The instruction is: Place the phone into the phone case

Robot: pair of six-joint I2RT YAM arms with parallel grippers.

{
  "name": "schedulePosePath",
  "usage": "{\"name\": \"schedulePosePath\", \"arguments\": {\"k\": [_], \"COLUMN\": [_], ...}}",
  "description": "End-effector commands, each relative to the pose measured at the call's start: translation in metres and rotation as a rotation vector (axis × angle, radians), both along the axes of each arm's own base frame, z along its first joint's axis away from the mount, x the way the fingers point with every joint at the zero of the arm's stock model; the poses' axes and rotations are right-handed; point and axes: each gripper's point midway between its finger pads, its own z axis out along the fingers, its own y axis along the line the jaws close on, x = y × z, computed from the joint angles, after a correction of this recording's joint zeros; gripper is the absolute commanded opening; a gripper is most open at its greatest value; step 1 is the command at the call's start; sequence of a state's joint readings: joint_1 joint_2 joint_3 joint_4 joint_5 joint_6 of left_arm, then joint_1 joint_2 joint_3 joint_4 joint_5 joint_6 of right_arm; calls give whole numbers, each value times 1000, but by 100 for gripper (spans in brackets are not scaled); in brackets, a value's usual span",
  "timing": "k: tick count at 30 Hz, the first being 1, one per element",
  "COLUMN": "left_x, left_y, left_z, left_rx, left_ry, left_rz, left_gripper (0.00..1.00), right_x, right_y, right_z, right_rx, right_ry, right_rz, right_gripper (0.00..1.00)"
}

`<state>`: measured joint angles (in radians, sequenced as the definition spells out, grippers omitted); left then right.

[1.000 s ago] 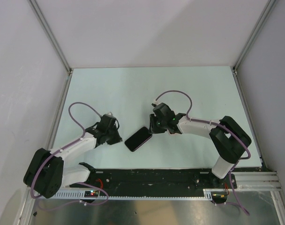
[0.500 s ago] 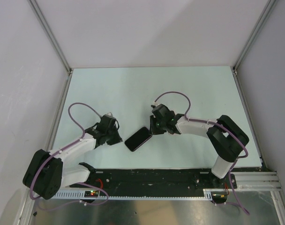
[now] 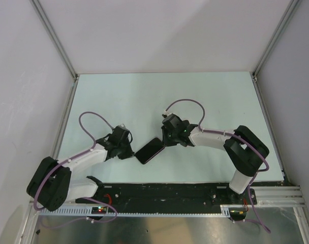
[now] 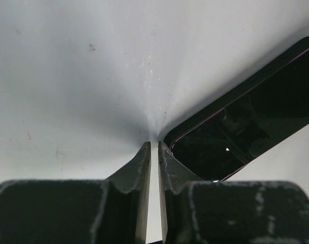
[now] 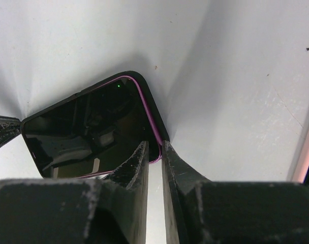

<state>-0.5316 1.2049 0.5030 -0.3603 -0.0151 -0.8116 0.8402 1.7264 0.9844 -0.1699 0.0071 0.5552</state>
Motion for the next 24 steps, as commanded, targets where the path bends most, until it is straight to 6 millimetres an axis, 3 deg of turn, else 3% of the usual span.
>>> {"name": "schedulePosePath", "arguments": {"k": [1,16,24], "left_x": [5,8,9], "left_y": [-9,-22,-25], "left_z": [1,-2,-3], "left_rx": [-24,-36,-42], "left_ry": [-16,0,5], "left_rz": [-2,-35,-45], "left_gripper": [15,15,15], "right_x": [-30,-61,-75], "right_y": [6,13,4], "right_z": [-30,-58,-80], "right_rx": [-63,-124,-210], "right_ry": [81,143,167], "right_rz": [72,118,109], "right_gripper": [16,16,13]}}
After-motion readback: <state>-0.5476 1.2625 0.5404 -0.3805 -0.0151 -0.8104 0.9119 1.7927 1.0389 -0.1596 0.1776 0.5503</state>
